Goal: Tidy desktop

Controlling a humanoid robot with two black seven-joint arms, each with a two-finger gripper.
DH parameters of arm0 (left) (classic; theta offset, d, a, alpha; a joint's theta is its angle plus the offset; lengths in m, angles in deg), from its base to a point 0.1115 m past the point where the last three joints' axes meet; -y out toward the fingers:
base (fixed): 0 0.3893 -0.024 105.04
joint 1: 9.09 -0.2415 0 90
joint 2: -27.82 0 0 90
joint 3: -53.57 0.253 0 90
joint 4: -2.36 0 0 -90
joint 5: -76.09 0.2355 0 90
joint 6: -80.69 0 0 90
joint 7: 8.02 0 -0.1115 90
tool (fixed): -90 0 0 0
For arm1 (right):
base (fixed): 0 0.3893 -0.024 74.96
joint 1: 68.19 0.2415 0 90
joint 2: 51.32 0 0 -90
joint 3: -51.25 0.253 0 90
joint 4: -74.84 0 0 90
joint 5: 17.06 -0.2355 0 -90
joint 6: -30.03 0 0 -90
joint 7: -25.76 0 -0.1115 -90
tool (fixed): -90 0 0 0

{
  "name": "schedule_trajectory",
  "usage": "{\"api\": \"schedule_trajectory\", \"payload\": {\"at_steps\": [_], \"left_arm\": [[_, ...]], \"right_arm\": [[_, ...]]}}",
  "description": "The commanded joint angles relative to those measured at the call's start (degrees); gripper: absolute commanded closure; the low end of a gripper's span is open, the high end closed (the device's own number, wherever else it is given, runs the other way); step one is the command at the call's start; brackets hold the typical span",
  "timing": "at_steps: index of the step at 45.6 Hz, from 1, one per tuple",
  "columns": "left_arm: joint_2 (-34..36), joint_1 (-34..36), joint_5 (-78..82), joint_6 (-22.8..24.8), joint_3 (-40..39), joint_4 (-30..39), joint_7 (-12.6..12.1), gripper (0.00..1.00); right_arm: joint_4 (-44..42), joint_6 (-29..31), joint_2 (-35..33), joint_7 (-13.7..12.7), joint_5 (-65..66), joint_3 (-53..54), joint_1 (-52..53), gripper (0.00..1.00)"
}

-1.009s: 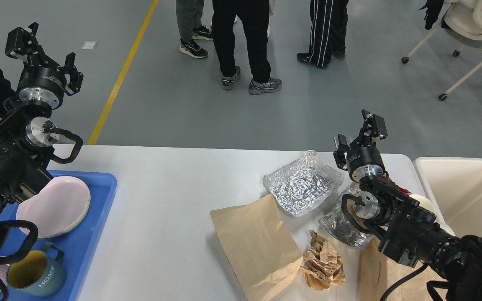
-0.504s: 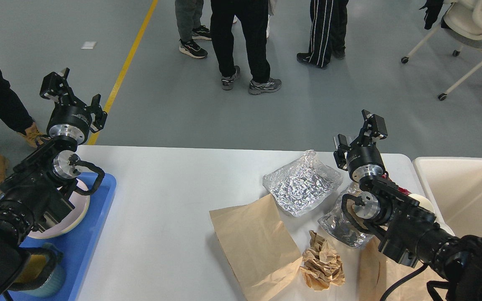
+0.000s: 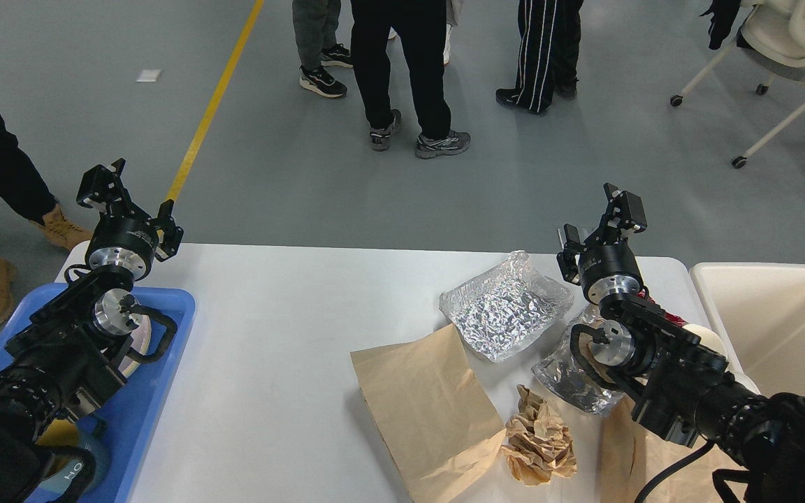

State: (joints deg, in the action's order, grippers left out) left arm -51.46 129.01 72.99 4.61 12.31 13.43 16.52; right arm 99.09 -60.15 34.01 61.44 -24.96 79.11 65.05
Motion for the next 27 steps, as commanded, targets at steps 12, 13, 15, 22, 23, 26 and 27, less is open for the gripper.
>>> {"api": "schedule_trajectory", "payload": {"at_steps": [12,13,15,22,23,26,27], "left_arm": [[-0.17,-0.81,0.11,0.40,0.92,0.00,0.69,0.04],[-0.17,-0.81,0.11,0.40,0.92,0.00,0.77,0.04],[-0.17,-0.81,0.11,0.40,0.92,0.00,0.69,0.04],[-0.17,-0.81,0.11,0.40,0.92,0.00,0.77,0.04],[-0.17,-0.81,0.11,0.40,0.92,0.00,0.77,0.04],[-0.17,-0.81,0.11,0.40,0.92,0.00,0.77,0.04],[-0.17,-0.81,0.11,0.40,0.92,0.00,0.77,0.04]], "right_arm": [[0.01,0.00,0.01,0.01,-0.01,0.00,0.00,0.00],[0.01,0.00,-0.07,0.01,-0.01,0.00,0.00,0.00],[0.01,0.00,0.01,0.01,0.08,0.00,0.00,0.00],[-0.08,0.00,0.01,0.01,-0.01,0.00,0.00,0.00],[0.01,0.00,0.01,0.01,-0.01,0.00,0.00,0.00],[0.01,0.00,-0.07,0.01,-0.01,0.00,0.00,0.00],[0.01,0.00,0.01,0.01,-0.01,0.00,0.00,0.00]]}}
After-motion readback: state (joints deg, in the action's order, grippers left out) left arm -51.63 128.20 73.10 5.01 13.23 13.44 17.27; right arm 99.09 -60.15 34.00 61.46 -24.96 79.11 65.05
